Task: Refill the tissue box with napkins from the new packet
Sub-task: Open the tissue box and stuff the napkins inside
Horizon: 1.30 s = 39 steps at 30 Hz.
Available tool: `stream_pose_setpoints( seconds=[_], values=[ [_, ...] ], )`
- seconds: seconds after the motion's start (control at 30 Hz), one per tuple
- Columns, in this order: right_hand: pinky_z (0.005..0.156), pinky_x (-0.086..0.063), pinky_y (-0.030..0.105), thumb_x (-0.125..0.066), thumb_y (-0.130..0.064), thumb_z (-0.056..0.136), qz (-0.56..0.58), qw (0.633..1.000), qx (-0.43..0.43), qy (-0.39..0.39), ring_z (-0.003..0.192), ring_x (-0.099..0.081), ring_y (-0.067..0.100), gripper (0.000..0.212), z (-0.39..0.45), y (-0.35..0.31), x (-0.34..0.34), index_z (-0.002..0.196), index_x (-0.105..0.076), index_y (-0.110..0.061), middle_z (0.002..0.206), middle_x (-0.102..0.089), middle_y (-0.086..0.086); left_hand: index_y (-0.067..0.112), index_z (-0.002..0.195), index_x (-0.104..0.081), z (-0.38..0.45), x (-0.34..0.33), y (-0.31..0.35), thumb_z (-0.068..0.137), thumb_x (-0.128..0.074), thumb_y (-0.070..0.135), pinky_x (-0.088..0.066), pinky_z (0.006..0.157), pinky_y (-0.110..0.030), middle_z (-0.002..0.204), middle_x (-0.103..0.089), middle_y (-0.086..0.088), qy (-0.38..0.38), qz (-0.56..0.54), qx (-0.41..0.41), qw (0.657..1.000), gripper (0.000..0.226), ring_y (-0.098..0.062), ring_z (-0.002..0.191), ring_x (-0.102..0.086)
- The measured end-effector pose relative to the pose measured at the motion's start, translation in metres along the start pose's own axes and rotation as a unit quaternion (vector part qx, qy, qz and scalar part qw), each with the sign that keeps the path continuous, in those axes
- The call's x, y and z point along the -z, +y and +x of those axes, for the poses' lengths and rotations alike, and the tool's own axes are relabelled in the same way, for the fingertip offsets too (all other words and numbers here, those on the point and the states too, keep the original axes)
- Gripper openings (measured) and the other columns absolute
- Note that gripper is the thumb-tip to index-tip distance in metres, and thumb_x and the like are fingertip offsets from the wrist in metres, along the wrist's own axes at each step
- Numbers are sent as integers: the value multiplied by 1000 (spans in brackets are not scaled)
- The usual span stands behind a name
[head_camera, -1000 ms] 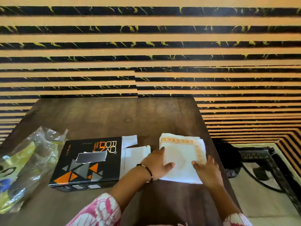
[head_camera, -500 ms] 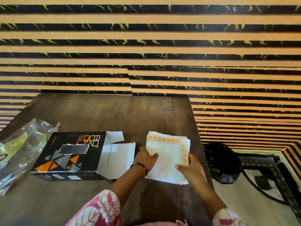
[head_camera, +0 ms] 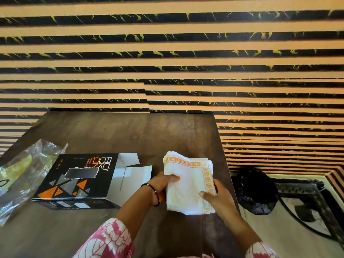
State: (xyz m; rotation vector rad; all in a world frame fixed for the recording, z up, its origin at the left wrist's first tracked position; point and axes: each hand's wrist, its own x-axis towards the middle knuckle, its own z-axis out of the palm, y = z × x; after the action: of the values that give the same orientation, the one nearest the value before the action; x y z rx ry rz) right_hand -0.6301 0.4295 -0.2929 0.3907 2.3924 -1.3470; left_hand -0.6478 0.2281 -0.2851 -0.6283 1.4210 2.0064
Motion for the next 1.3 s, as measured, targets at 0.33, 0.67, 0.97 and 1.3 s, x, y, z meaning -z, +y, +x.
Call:
stream_pose_setpoints(
  seconds=[0.33, 0.67, 0.97, 1.3],
  values=[
    [51, -45, 35, -59, -40, 86, 41, 996, 57, 49, 53, -58, 16, 29, -31, -4, 15, 65, -64, -21, 67, -69, 4, 14, 120, -53, 4, -25, 6, 84, -61, 12, -53, 68, -49, 116, -63, -17, 111, -171, -48, 978, 37, -38, 101, -61],
    [82, -51, 57, -65, -30, 82, 564, 787, -202, -148, 104, -60, 39, 33, -24, -15, -4, 109, -56, -14, 111, -64, 18, 16, 121, -52, -18, -43, -29, 75, -70, 17, -49, 82, -62, 116, -63, -18, 83, -243, -19, 966, 50, -42, 104, -59],
    [73, -57, 49, -81, -8, 64, 533, 829, -85, -146, 104, -65, 36, 63, -10, 6, 13, 122, -56, -18, 118, -64, 19, 9, 109, -58, -37, -2, -14, 76, -22, 80, -42, 88, -47, 103, -66, -13, 43, -236, 15, 971, 87, -31, 102, -57],
    [78, -56, 51, -84, -4, 45, 455, 853, -24, -256, 94, -69, 35, 64, -13, 9, 40, 104, -66, -22, 103, -71, 17, 20, 119, -58, -48, -4, 7, 76, -53, 65, -56, 77, -41, 112, -68, -11, -114, -9, -53, 992, 63, -29, 102, -65]
  ],
)
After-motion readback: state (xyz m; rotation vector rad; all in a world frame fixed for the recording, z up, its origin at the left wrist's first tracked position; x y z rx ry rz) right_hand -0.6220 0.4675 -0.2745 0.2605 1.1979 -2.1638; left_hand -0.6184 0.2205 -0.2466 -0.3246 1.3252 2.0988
